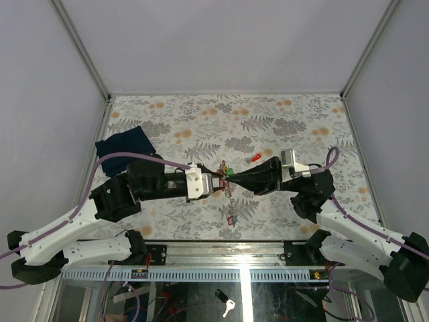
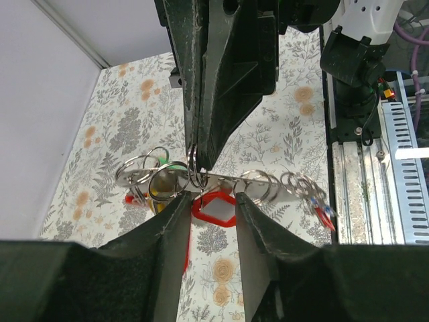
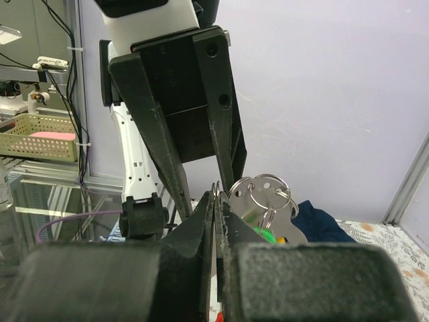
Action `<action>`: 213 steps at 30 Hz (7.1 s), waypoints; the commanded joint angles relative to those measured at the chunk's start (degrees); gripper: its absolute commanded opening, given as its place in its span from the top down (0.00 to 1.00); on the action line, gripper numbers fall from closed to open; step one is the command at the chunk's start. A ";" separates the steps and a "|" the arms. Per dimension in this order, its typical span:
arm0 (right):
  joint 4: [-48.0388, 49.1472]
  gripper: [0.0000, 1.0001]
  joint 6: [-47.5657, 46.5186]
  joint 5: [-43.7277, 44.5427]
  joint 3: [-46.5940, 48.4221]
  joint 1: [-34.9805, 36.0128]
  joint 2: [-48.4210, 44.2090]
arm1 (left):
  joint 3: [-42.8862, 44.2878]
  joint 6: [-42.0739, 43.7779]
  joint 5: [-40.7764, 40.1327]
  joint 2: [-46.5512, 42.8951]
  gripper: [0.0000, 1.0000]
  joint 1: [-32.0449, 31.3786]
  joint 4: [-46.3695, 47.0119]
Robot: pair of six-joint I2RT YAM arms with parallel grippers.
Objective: Put the keys on the keyring
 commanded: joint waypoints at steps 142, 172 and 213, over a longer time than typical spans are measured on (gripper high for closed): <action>34.08 1.00 18.59 4.34 4.77 -0.20 5.06 | 3.42 -3.70 5.22 0.23 0.70 0.25 16.47; 6.42 0.90 7.14 -4.67 7.62 -0.20 -0.01 | 14.61 2.68 6.12 5.48 1.00 0.38 -3.91; -42.11 0.75 -25.78 -4.12 14.13 -0.13 -4.38 | 41.46 12.50 -2.76 24.56 1.00 0.16 -41.60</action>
